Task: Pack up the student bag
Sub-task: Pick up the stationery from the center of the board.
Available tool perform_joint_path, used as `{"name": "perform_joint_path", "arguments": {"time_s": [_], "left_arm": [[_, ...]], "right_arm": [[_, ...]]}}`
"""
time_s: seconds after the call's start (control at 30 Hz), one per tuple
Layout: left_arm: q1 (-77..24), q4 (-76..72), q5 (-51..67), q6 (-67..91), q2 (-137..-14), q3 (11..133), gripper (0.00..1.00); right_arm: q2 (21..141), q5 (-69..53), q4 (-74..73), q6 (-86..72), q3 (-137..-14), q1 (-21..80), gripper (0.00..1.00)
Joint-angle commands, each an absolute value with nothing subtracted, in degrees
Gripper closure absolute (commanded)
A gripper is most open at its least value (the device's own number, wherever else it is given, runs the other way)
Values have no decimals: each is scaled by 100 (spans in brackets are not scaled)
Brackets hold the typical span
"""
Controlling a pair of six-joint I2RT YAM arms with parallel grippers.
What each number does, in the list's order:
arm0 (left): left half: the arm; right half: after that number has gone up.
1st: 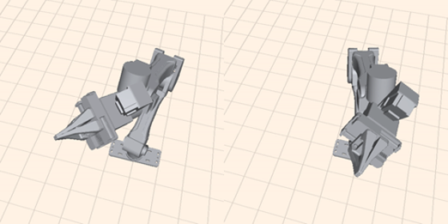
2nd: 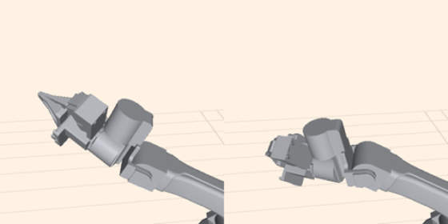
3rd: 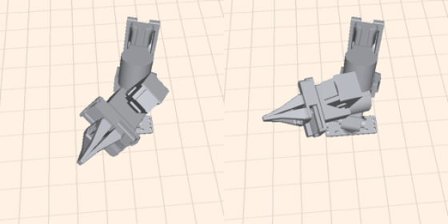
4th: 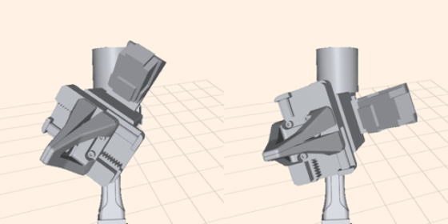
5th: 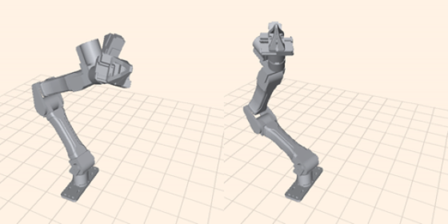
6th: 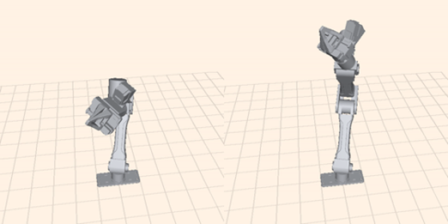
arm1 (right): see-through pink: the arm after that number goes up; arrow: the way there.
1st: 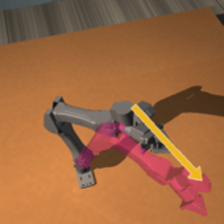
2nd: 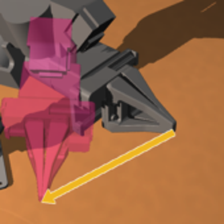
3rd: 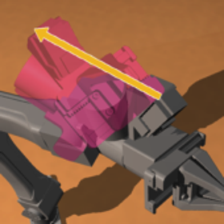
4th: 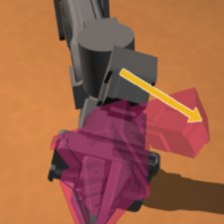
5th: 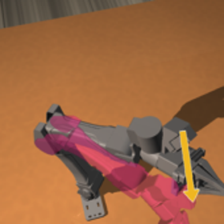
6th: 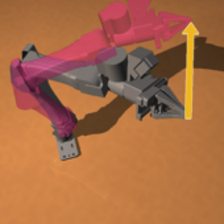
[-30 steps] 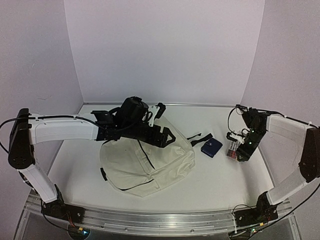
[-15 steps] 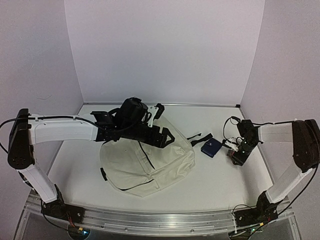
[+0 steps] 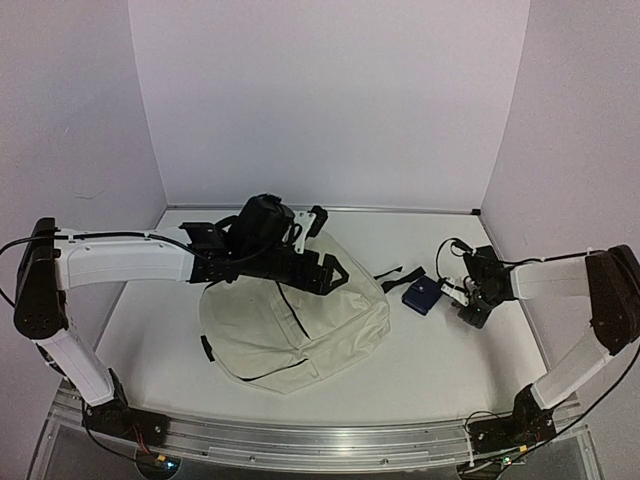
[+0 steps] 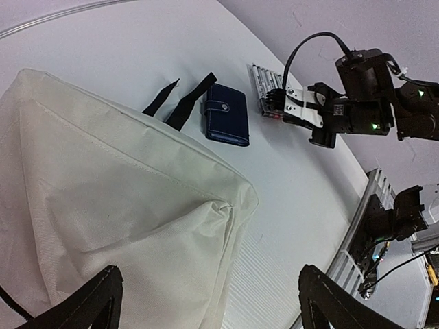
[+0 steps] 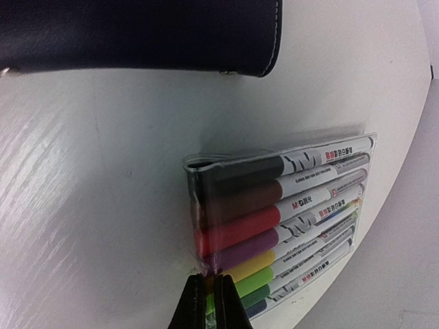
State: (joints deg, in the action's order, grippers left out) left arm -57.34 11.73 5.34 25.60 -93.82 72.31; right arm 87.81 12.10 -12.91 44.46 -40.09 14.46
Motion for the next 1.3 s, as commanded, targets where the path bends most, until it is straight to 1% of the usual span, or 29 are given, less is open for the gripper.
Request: {"name": "perform_joint_path", "arguments": {"time_s": [0.0, 0.1, 0.2, 0.3, 0.43, 0.5, 0.53, 0.57, 0.7, 0.87, 1.0, 1.27], "left_arm": [[-5748, 1088, 475, 2529, -9247, 7381, 11], [-5742, 1219, 425, 2358, -9359, 7517, 10], [-5739, 1381, 399, 2090, -9488, 7724, 8], [-5739, 1406, 521, 1581, -9528, 7828, 8], [-5739, 1030, 983, 584, -9413, 7660, 8], [-5743, 973, 1396, 75, -9365, 7624, 8], [-5753, 938, 1644, -269, -9328, 7592, 6], [-5768, 870, 1885, -611, -9283, 7534, 3], [-5821, 809, 2237, -1408, -9184, 7488, 3], [-6033, 1050, 2323, -1809, -9426, 7783, 9], [-6190, 896, 2347, -1893, -9600, 7850, 16], [-6422, 267, 2454, -2326, -9588, 7594, 22]], "right_arm": [[7999, 731, -2930, 4129, -4679, 1477, 100], [7478, 323, -3815, 4035, -5294, 1472, 100], [7218, -166, -4690, 3979, -5914, 1476, 100], [7056, -946, -5650, 4030, -6566, 1476, 100], [7018, -2266, -6644, 4043, -7363, 1508, 100], [7077, -2856, -7115, 4043, -7760, 1623, 100], [7107, -3086, -7320, 4036, -7927, 1741, 100], [7133, -3257, -7497, 4018, -8070, 1886, 100], [7303, -4106, -7903, 3997, -8371, 2180, 100], [7557, -4834, -8133, 4013, -8631, 2463, 100], [7743, -4963, -8183, 4025, -8692, 2777, 100], [7810, -5361, -8384, 4152, -8724, 2997, 100]]}}
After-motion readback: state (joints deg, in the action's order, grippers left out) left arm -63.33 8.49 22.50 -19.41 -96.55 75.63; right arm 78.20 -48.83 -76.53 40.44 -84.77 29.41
